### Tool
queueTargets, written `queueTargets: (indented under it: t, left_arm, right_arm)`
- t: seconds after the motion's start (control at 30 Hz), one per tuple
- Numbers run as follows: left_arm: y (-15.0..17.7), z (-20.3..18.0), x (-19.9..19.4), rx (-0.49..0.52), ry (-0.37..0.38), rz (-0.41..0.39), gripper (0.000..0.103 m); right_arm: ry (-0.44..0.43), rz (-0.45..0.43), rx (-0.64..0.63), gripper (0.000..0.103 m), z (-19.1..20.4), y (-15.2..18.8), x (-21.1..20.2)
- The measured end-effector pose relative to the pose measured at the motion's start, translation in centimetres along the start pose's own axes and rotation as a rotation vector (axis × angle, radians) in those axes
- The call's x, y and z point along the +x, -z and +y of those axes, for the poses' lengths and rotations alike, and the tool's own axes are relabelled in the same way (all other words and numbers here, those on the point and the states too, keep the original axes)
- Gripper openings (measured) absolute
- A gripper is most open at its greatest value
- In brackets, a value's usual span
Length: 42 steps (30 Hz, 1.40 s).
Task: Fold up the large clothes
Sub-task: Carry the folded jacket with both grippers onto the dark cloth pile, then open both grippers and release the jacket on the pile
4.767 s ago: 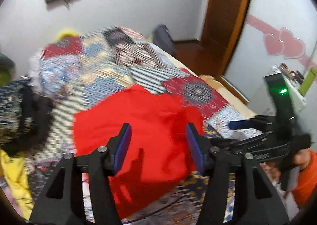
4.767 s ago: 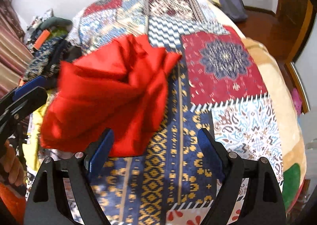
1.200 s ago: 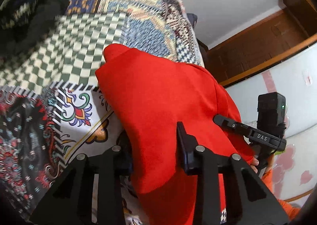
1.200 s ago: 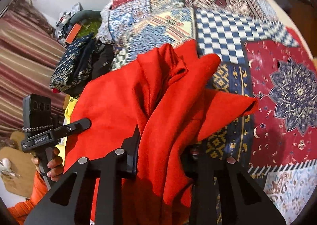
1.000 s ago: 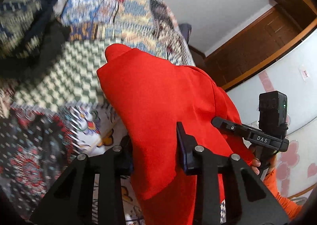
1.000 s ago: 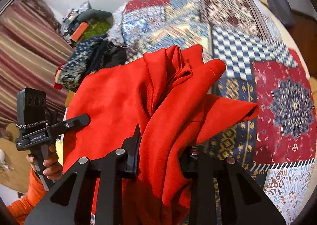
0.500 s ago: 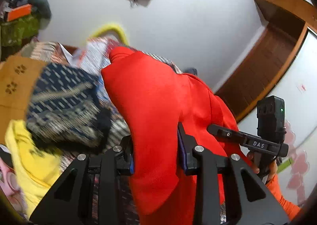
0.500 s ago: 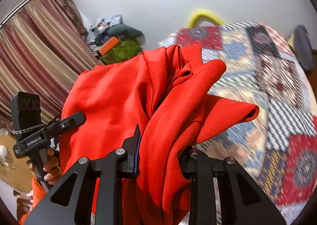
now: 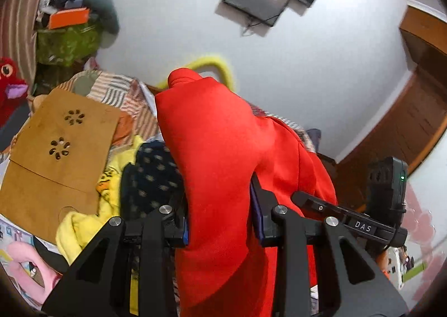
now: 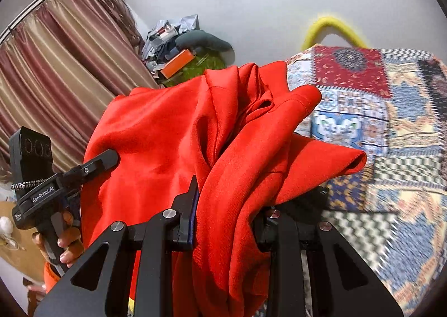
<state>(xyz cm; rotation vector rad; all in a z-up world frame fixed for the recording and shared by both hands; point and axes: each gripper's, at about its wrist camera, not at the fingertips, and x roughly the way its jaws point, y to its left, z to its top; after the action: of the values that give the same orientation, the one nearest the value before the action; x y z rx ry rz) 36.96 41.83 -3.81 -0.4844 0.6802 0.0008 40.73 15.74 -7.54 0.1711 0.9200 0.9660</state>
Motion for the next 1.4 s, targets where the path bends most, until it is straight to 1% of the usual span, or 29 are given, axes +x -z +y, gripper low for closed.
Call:
queueTargets:
  t: [0.07, 0.17, 0.23, 0.27, 0.33, 0.4, 0.43, 0.5, 0.57, 0.63, 0.7, 0.73, 0.83, 0.9, 0.93, 1.0, 1.07, 1.17, 1.27, 1.4]
  left_arm:
    - [-0.3, 1.7, 2.3, -0.025, -0.023, 0.029, 0.033]
    - [-0.5, 4.2, 5.3, -0.058, -0.054, 0.079, 0.033]
    - [-0.3, 6.0, 7.8, -0.070, -0.096, 0.122, 0.034]
    - [-0.3, 6.9, 8.6, -0.077, -0.101, 0.138, 0.036]
    - [-0.2, 8.1, 9.5, -0.097, -0.088, 0.148, 0.039]
    - [0.1, 8.7, 10.2, -0.099, -0.090, 0.155, 0.045]
    - [0.2, 8.6, 10.4, -0.084, -0.103, 0.162, 0.047]
    - [0.4, 7.9, 10.2, -0.037, -0.148, 0.158, 0.057]
    - [0.3, 7.3, 10.0, -0.003, -0.196, 0.153, 0.063]
    - [0.5, 6.5, 9.7, 0.034, -0.256, 0.152, 0.065]
    - [0.7, 5.7, 9.2, 0.048, -0.292, 0.148, 0.066]
    - [0.7, 5.5, 9.0, 0.049, -0.298, 0.146, 0.066]
    - [1.2, 4.3, 7.5, 0.072, -0.313, 0.146, 0.065]
    - [1.5, 3.3, 6.2, 0.090, -0.331, 0.138, 0.065]
    - [1.7, 2.6, 5.3, 0.102, -0.341, 0.131, 0.065]
    - [2.3, 1.0, 3.4, 0.136, -0.357, 0.105, 0.065]
    - [2.9, -0.7, 1.6, 0.162, -0.358, 0.075, 0.065]
    - [4.1, -3.5, -2.2, 0.187, -0.344, 0.012, 0.065]
    - [5.4, -6.7, -6.6, 0.212, -0.331, -0.071, 0.065]
    - [8.2, -11.7, -13.2, 0.279, -0.305, -0.218, 0.065]
  right_arm:
    - [0.000, 0.022, 0.022, 0.024, -0.3, -0.5, 2.2]
    - [0.022, 0.054, 0.033, 0.024, -0.8, -1.1, 5.3]
    - [0.036, 0.087, 0.055, 0.024, -1.9, -0.8, 7.4]
    - [0.044, 0.104, 0.066, 0.024, -2.5, -0.8, 8.4]
    - [0.063, 0.137, 0.086, 0.025, -4.0, -0.2, 10.2]
    - [0.068, 0.155, 0.090, 0.030, -4.9, 0.3, 11.3]
    - [0.071, 0.160, 0.089, 0.032, -5.0, 0.4, 11.5]
    - [0.083, 0.164, 0.090, 0.040, -5.2, 0.5, 11.3]
    - [0.090, 0.170, 0.097, 0.043, -5.0, 0.5, 10.8]
    - [0.110, 0.184, 0.101, 0.047, -4.8, 0.5, 9.9]
    - [0.140, 0.194, 0.093, 0.048, -4.5, 0.5, 8.8]
    - [0.154, 0.199, 0.085, 0.048, -4.6, 0.7, 8.6]
    - [0.192, 0.194, 0.026, 0.048, -3.5, 1.4, 6.3]
    - [0.218, 0.182, -0.011, 0.048, -2.9, 1.6, 5.5]
    - [0.225, 0.170, -0.030, 0.048, -2.2, 2.0, 4.3]
    - [0.208, 0.149, -0.055, 0.048, -1.4, 2.1, 2.7]
    - [0.212, 0.114, -0.086, 0.048, -0.2, 2.4, 0.8]
    - [0.221, 0.039, -0.156, 0.048, 2.3, 3.0, -2.7]
    - [0.192, -0.045, -0.204, 0.048, 4.8, 3.7, -6.8]
    - [0.169, -0.169, -0.259, 0.048, 8.1, 5.0, -12.1]
